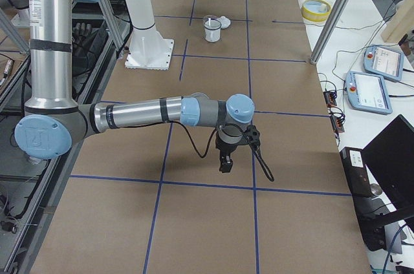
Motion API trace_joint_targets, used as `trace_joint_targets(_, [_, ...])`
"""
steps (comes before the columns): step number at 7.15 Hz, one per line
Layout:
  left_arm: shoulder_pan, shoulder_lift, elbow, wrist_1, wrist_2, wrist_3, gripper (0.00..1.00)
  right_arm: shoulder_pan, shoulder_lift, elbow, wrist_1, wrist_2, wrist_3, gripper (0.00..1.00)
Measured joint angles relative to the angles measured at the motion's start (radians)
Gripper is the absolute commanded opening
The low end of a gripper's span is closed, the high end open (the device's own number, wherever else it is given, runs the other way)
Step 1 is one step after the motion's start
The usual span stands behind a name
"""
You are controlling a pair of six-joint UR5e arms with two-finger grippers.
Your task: Place funnel on cup
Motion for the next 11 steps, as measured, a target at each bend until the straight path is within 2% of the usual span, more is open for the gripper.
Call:
trace_joint_targets(3, [-0.015, 0.042, -0.025, 0.033, -0.053, 0.011, 1.0, 0.0, 0.0, 0.0, 0.0, 0.0, 0.0, 1.0])
trace_joint_targets(11, [-0.023, 0.058, -0.026, 0.031, -0.059, 0.007, 1.0, 0.0, 0.0, 0.0, 0.0, 0.0, 0.0, 1.0])
